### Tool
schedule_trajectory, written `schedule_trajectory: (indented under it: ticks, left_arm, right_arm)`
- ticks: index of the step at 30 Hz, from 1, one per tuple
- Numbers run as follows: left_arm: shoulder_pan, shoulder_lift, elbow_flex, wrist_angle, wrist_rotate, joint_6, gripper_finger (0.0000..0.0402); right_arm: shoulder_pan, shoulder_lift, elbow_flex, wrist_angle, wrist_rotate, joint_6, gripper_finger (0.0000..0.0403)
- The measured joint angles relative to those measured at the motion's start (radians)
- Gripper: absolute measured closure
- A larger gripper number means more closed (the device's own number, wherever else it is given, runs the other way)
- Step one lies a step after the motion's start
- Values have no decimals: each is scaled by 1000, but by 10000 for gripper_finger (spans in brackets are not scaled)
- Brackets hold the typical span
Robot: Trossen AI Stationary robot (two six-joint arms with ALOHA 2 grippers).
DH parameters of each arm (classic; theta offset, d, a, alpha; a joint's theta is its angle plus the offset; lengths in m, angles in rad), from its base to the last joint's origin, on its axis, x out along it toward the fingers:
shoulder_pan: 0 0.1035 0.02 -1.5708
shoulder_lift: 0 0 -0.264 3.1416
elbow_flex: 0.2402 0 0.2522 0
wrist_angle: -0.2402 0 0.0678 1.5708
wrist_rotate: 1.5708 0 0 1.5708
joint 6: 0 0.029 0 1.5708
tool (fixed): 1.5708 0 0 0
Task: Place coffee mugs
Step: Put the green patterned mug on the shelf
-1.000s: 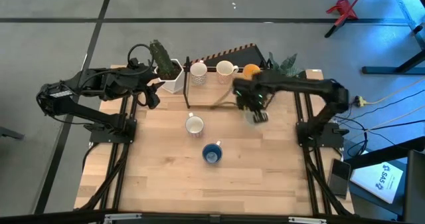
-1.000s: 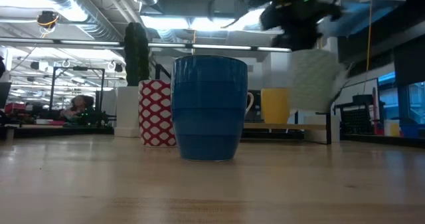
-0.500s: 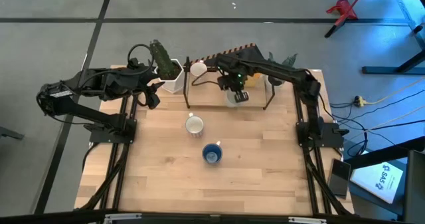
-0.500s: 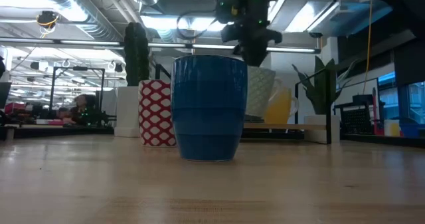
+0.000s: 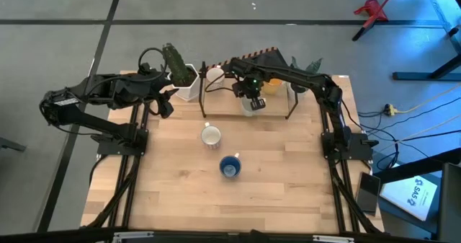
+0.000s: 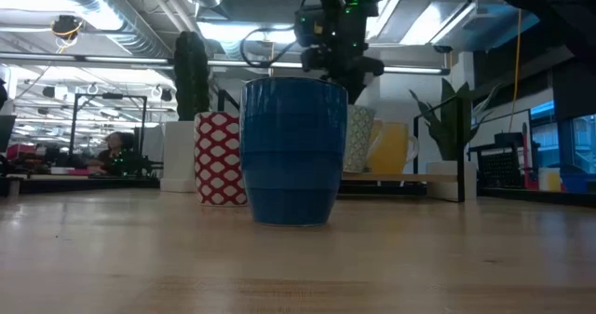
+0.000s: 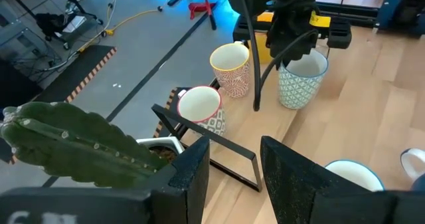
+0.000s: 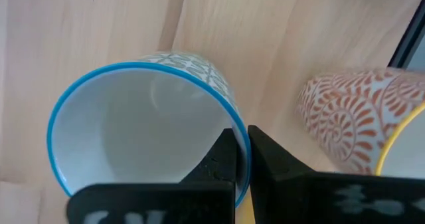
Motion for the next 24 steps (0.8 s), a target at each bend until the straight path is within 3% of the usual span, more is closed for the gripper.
schedule_trajectory:
  ticks: [24]
  left_arm:
    - [0, 0, 0, 0, -7, 0, 272]
  right_arm:
    - [-12, 2, -1, 58, 22, -23, 400]
